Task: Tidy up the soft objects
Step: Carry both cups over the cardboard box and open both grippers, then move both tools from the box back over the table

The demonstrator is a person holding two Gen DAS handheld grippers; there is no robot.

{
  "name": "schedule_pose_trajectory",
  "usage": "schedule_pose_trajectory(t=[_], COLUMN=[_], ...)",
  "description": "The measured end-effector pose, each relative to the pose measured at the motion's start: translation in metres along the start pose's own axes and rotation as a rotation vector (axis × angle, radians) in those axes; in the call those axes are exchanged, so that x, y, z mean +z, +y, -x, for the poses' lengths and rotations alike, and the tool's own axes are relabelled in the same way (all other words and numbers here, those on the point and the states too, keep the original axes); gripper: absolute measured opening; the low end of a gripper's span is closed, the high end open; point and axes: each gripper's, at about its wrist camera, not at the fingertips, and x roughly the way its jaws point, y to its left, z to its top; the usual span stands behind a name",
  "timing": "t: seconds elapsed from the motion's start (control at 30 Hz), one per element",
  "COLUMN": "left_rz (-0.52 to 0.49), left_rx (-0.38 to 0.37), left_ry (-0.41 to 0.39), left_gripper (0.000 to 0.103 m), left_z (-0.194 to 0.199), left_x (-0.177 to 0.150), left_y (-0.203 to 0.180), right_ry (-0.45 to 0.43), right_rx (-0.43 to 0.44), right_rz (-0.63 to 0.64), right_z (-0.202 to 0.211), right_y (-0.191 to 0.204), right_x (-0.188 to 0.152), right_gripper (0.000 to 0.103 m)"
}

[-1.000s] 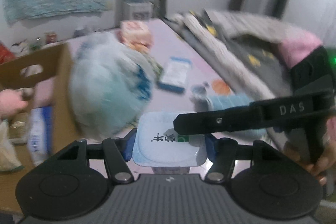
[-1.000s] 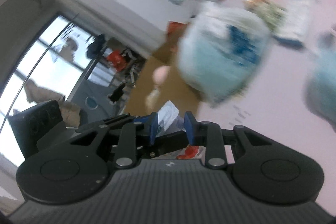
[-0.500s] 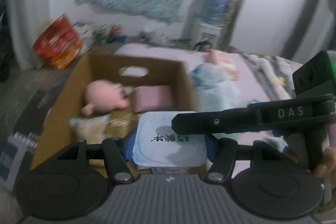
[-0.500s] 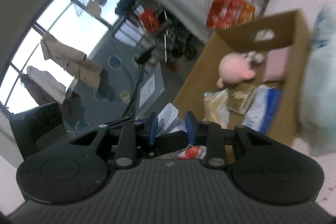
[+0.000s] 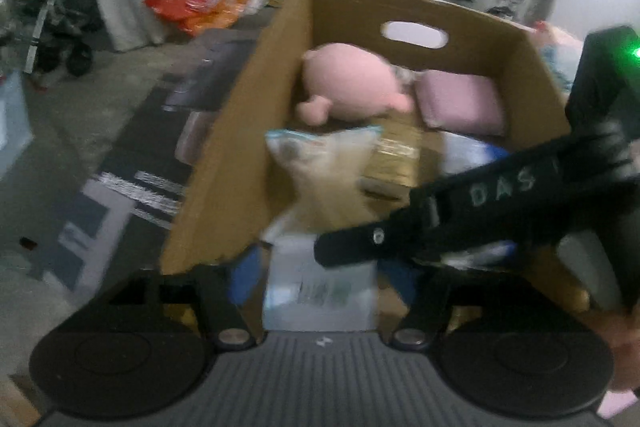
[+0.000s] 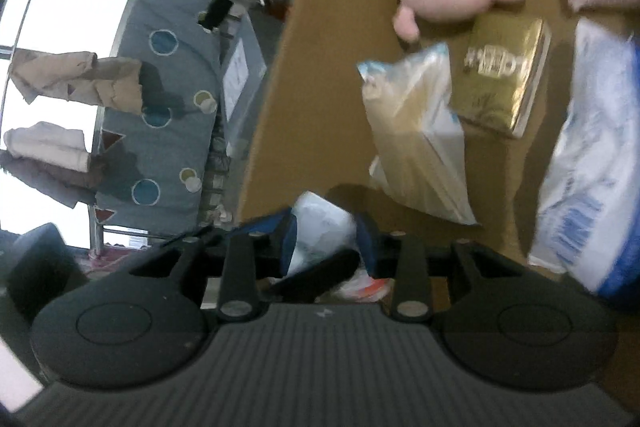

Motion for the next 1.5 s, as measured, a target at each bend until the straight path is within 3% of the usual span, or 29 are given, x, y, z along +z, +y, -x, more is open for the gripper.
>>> schedule_pose_trajectory(t=[0.03, 0.3, 0.53, 0.67, 0.77, 1.03, 1.3, 1.5], left_rz=[0.005, 0.034, 0.041, 0.018, -0.016, -0.163, -0.28, -0.369], left_rx=[0.01, -0.011, -0.035, -0.076, -0.11, -0.218, -0.341, -0.335], left_ry=[0.001, 0.003, -0.088, -0.18, -0.227, -0.351, -0.352, -0.328], left_gripper=[0.079, 0.079, 0.083, 0.086, 0.087, 0.091, 0.091, 0.091], left_z=[-0.002, -0.008, 0.019, 0.047, 0.066, 0.102, 0.106, 0.095], left_x=[-0.001, -0.004, -0.002, -0.006, -0.008, -0.017, -0.022, -0.026], left_y=[0.002, 0.006, -0.004, -0.027, -0.053, -0.156, -0.258, -0.32], right_ry=[0.013, 0.028, -0.072, -0.186, -0.284, -0.569, -0.844, -0.942], right_rx=[0.0, 0.01, 0.056, 0.104, 0.128, 0.152, 0.062, 0.058], right_rz=[-0.023, -0.115, -0.083, -0.019, 0.037, 0.083, -0.007, -0.11], right_z=[-0.008, -0.035, -0.006, 0.044, 0.098, 0.25, 0.366, 0.39], right_y=[-0.005, -0.031, -0.027, -0.018, -0.017, -0.059, -0.137, -0.189], right_x=[0.0, -0.003, -0.006, -0.018, -0.036, -0.117, -0.211, -0.25], right_gripper=[0.047, 0.048, 0.056, 0.073, 0.079, 0.082, 0.083, 0.084])
